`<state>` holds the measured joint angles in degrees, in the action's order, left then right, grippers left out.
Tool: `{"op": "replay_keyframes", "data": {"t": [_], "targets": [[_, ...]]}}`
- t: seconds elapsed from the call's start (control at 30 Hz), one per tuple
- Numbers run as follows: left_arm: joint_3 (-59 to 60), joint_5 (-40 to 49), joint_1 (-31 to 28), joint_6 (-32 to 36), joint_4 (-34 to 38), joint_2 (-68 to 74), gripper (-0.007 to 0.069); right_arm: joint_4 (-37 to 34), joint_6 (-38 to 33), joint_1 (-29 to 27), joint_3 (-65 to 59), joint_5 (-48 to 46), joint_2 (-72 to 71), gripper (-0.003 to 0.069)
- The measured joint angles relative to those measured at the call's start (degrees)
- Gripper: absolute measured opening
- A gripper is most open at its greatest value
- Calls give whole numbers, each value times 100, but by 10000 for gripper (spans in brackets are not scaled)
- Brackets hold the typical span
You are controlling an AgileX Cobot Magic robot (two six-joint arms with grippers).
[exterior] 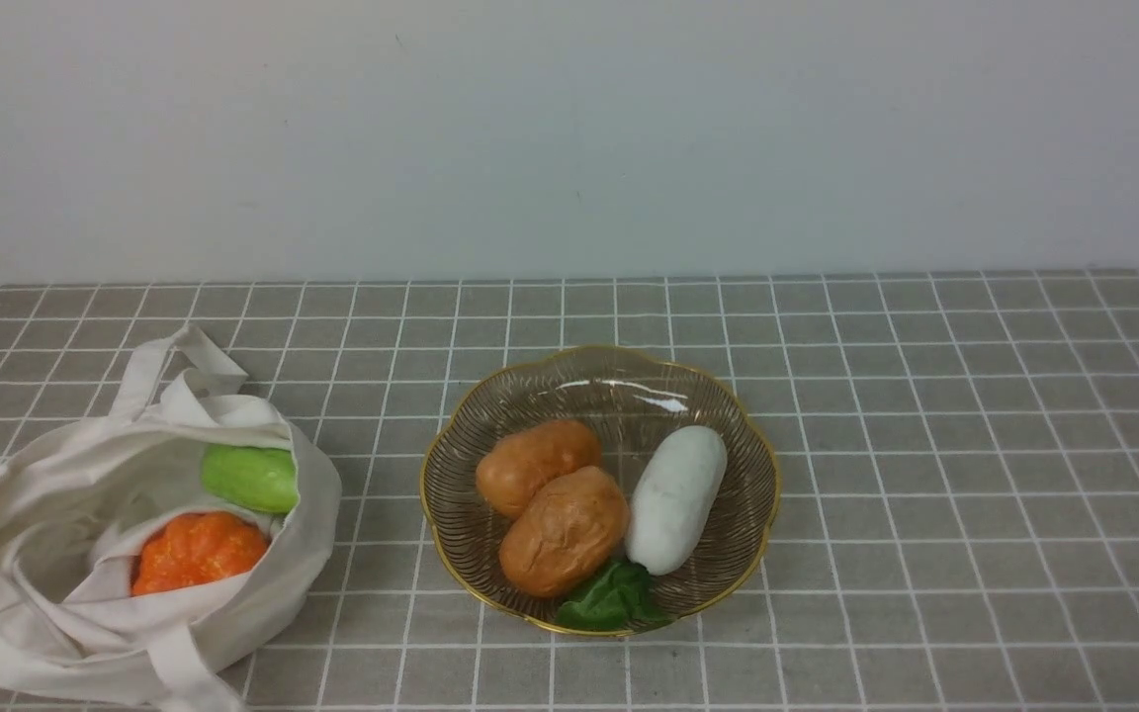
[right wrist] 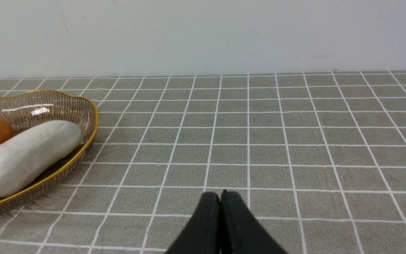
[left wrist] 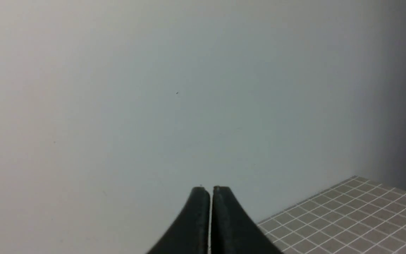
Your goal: Take vegetables from bag on grey coffee tablecloth place on plate.
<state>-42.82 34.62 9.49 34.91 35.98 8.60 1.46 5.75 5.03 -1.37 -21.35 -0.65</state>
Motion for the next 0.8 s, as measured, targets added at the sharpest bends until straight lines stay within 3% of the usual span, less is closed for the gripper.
{"op": "replay_keyframes", "data": {"t": [0.23, 0.3, 0.43, 0.53, 0.8], "targets": [[59, 146, 0, -187, -576, 0, -5, 0, 0, 0, 0, 0, 0, -15], [165, 140, 0, -509, -990, -28, -5, 0, 0, 0, 0, 0, 0, -15], [643, 42, 0, -1527, -1972, -300, -5, 0, 0, 0, 0, 0, 0, -15], [1542, -202, 0, -2718, -3083, -832, -5, 0, 0, 0, 0, 0, 0, -15], [3388, -686, -16, -2919, -3559, -948, -5, 0, 0, 0, 0, 0, 0, -15]]}}
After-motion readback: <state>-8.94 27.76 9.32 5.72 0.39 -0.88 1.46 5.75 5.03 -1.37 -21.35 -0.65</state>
